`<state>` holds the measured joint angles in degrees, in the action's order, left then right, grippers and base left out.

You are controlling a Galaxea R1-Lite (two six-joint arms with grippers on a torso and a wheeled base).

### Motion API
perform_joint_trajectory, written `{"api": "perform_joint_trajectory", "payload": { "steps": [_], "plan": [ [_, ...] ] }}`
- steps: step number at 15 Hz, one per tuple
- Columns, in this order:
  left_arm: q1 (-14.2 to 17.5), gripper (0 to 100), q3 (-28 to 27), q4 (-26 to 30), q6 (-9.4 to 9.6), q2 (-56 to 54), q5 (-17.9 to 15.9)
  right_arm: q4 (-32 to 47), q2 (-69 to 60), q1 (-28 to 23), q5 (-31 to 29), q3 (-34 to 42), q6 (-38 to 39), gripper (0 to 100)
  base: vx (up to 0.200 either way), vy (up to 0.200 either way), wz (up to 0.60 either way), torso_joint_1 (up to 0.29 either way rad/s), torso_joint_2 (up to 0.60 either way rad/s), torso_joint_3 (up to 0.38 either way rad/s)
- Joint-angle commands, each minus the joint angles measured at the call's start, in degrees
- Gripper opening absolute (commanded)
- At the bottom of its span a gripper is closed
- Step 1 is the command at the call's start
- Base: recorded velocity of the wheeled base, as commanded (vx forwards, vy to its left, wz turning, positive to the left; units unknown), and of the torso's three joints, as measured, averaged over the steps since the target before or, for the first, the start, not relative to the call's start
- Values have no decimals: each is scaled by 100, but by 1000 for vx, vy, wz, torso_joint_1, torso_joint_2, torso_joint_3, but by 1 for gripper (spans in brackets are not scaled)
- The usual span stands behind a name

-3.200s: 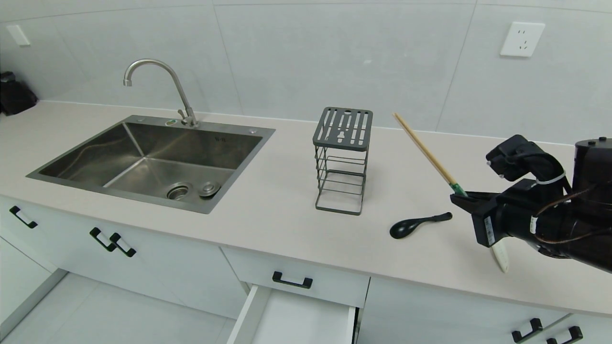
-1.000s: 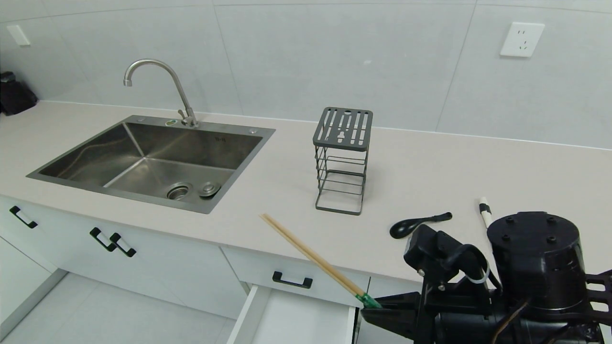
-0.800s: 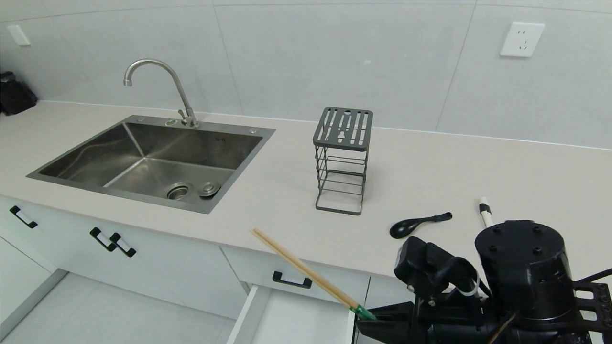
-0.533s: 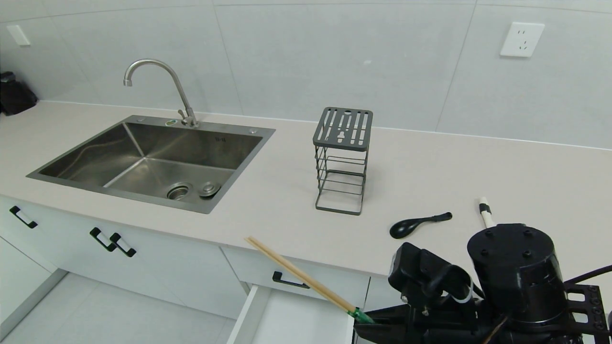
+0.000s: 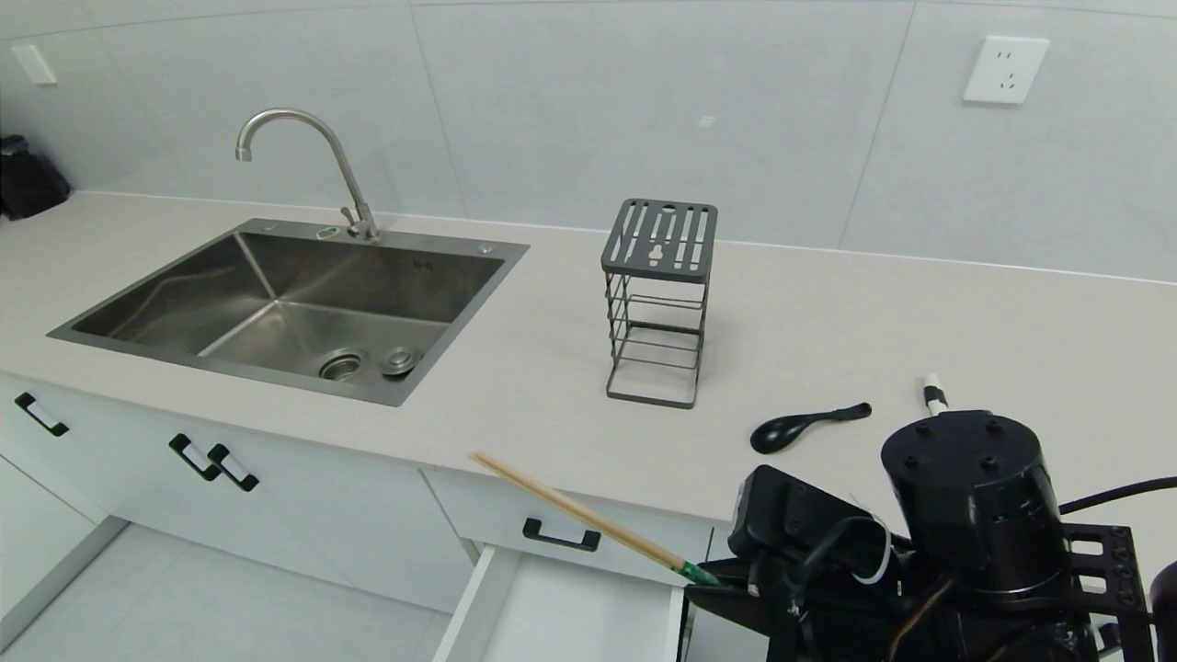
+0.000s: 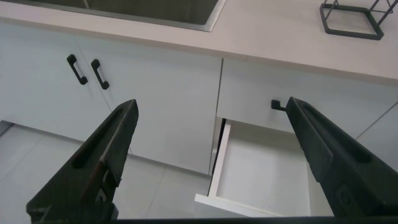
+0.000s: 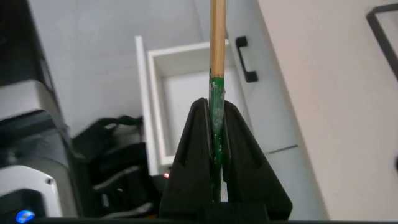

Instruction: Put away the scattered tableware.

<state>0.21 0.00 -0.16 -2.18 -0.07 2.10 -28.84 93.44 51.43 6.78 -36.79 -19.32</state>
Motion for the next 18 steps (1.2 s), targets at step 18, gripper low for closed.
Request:
{"api": "perform_joint_trajectory", "payload": {
  "steps": [18],
  "plan": [
    [6, 100, 0, -2, -2, 7, 1, 28, 122, 693, -150, -671, 790, 0, 0, 0, 0, -112, 224, 108]
  ]
}}
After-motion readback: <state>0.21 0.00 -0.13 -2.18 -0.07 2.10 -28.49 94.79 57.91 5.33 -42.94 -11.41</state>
